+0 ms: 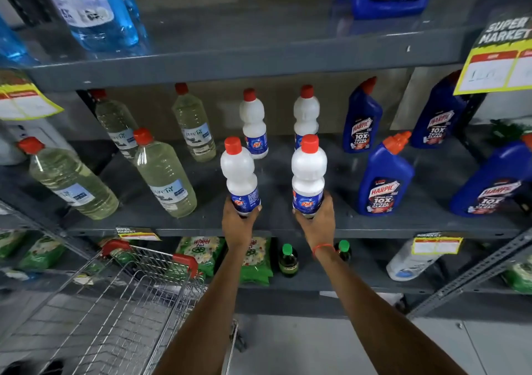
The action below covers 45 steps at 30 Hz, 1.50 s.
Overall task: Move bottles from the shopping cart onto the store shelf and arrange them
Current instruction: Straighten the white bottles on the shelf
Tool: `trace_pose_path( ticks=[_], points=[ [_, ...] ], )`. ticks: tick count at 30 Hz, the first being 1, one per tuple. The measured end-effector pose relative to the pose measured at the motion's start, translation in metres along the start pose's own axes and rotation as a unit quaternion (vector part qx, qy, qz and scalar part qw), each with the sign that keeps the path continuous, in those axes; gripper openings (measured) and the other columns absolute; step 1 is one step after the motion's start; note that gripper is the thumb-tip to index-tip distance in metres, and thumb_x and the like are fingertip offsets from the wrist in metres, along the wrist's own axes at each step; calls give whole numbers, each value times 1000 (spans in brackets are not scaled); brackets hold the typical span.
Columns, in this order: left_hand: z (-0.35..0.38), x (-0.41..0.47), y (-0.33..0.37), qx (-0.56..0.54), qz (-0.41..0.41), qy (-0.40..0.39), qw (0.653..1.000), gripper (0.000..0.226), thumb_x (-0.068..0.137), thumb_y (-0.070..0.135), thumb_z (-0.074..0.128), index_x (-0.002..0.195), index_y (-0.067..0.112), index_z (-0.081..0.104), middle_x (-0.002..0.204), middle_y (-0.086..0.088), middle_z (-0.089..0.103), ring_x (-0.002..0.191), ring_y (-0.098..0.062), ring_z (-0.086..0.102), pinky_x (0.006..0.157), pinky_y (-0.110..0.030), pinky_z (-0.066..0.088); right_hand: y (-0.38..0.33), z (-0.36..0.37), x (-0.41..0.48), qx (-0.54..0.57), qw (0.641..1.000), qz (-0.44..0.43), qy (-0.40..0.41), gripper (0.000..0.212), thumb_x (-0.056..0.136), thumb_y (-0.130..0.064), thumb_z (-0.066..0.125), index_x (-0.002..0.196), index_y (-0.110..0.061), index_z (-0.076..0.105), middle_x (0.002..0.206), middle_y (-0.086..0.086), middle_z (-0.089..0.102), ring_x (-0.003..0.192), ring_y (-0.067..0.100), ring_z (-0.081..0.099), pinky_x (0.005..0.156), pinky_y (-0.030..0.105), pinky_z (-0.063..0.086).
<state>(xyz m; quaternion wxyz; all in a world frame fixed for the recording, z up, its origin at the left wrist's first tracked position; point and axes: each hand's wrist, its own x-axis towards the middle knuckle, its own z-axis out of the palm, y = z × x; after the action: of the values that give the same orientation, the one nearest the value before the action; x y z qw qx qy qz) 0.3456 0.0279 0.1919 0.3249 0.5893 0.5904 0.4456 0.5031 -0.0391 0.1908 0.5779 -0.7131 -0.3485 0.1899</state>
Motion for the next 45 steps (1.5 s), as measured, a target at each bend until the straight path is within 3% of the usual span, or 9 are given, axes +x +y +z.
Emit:
trace_pose_path(
  ticks=[6,10,14,21,26,28,32,37,45],
  points=[
    [-3,4,-7,1,15,-12,1000,67,68,23,82,125,7,49,122,-12,63,108,-28,62,81,-25,44,3,3,-4,2,1000,-1,16,77,65,-14,83,131,-11,44,127,10,57,114,25,58,94,35,53],
    [-2,-12,5,0,3,4,1000,105,71,38,78,146,3,13,155,-18,23,142,-31,25,115,-41,29,-4,2,-7,-6,1000,-2,13,93,67,-20,84,142,-8,32,141,12,46,130,27,47,107,42,44],
    [7,-48,37,58,190,86,976,94,89,43,55,147,6,-8,158,-12,-7,148,-23,0,120,-33,11,-13,-17,-19,-74,986,-116,98,68,85,-19,67,142,-2,33,139,20,43,130,32,43,109,44,40],
    [83,-119,111,-27,330,-57,942,74,95,31,48,149,17,0,158,3,2,147,-19,13,119,-27,18,-6,-98,2,-92,968,-137,189,44,92,-10,47,134,3,43,133,27,43,126,38,41,106,40,34],
    [144,-130,130,-101,179,-151,967,93,75,22,77,146,4,18,154,-10,26,141,-11,22,115,-14,16,24,-179,23,-109,954,-138,241,53,87,-12,63,134,3,43,132,27,44,125,40,41,107,39,33],
    [161,-112,130,-135,110,-188,967,97,65,11,84,143,2,26,145,-11,41,132,-11,38,110,-14,28,42,-212,37,-110,952,-104,265,70,79,-13,73,138,2,38,136,29,39,127,43,38,108,40,30],
    [177,-78,122,-113,22,-296,948,58,62,3,84,113,10,59,107,-6,69,89,-9,67,88,-39,53,74,-262,67,-117,963,13,244,109,66,-20,85,148,1,17,150,28,22,140,41,23,116,40,20],
    [178,-70,119,-102,-2,-343,934,37,64,3,82,84,29,65,74,22,74,71,7,68,63,-11,53,93,-282,95,-92,979,54,172,124,61,-25,89,150,-4,6,157,19,19,145,33,19,119,42,22],
    [180,-72,118,-103,-15,-332,937,43,65,8,83,100,21,62,106,-10,70,92,-18,67,86,-39,55,101,-280,102,-90,977,43,188,112,59,-27,88,147,-6,22,145,16,41,134,31,40,111,43,38]
  ],
)
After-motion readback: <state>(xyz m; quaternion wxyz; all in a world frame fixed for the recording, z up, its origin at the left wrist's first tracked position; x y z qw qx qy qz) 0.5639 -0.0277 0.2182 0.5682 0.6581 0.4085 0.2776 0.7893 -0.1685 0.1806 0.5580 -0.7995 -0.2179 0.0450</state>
